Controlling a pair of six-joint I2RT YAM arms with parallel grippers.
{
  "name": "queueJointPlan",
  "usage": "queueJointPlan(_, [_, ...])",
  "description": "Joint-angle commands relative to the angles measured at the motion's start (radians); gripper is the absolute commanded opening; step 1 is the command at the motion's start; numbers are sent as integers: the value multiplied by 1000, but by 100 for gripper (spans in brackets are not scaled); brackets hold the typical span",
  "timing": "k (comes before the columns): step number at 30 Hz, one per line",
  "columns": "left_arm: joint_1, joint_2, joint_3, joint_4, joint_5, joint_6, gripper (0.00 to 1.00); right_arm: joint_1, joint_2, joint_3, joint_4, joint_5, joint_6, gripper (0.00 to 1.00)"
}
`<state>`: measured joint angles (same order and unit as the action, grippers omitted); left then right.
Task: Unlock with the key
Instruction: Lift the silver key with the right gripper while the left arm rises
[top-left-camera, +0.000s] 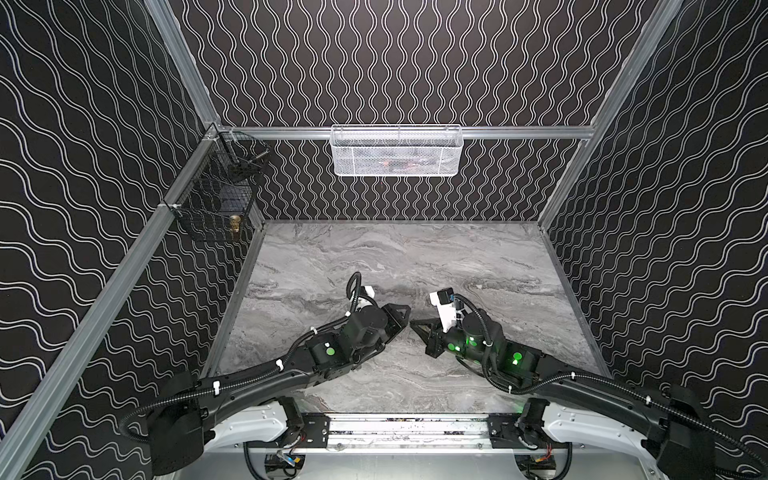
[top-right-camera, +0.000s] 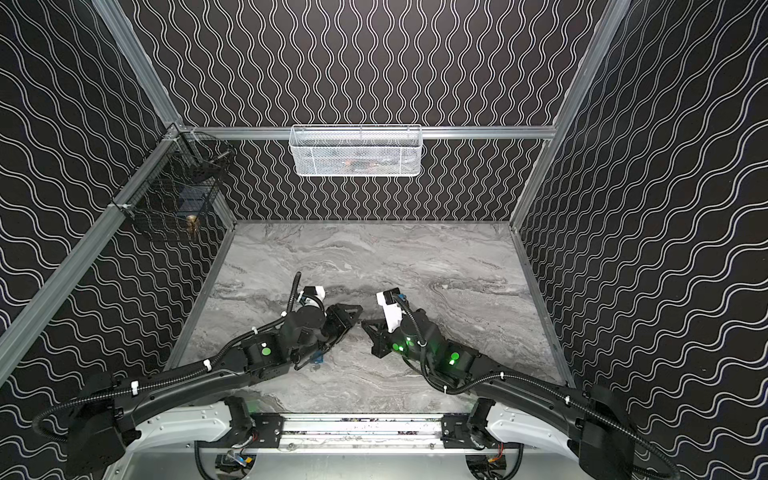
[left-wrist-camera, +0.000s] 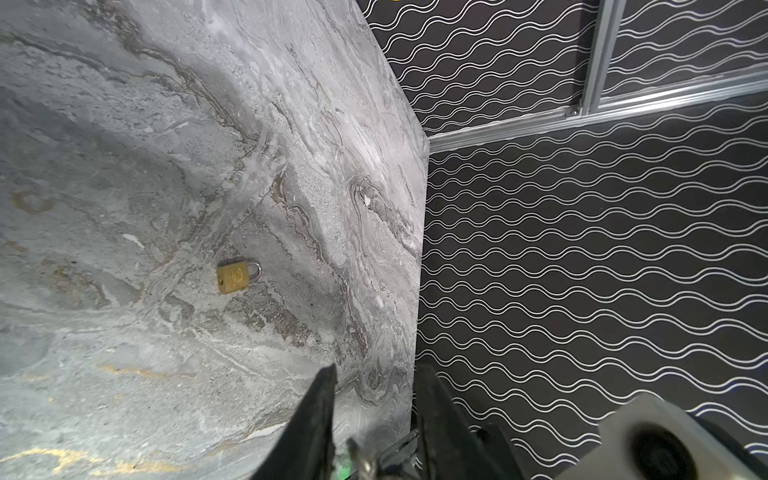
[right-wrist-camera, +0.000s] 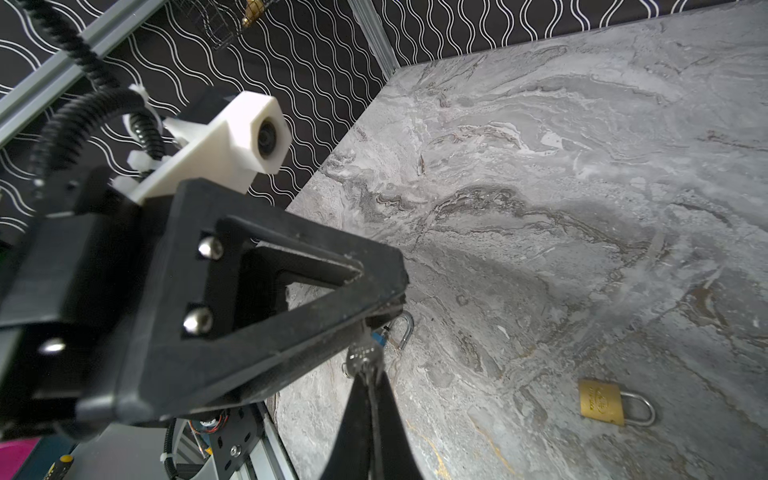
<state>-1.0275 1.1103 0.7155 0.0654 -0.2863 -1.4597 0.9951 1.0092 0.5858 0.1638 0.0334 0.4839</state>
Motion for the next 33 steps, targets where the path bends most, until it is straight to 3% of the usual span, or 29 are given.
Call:
queueJointPlan(1, [1,0,1,24,-34,-19,30,1,5,6,35,13,-20,0])
queueJointPlan(5, [1,8,9,3,-44,-24,20,2,6,10,25,13,-30,0])
queueJointPlan(19, [3,14,2,16,-45,-14,0,2,4,39,-19,38,-44,0])
queueJointPlan(21, [4,10,-2,30,-47,1,0,2,-15,26,-4,33,-45,11])
queueJointPlan(27, [45,-12,4,66,-16,128,0,0,-34,65,-83,5,-35,32])
queueJointPlan(33, [175,-2,-31,212,186,282,0,-6,-74,103,-151,-54,4,50])
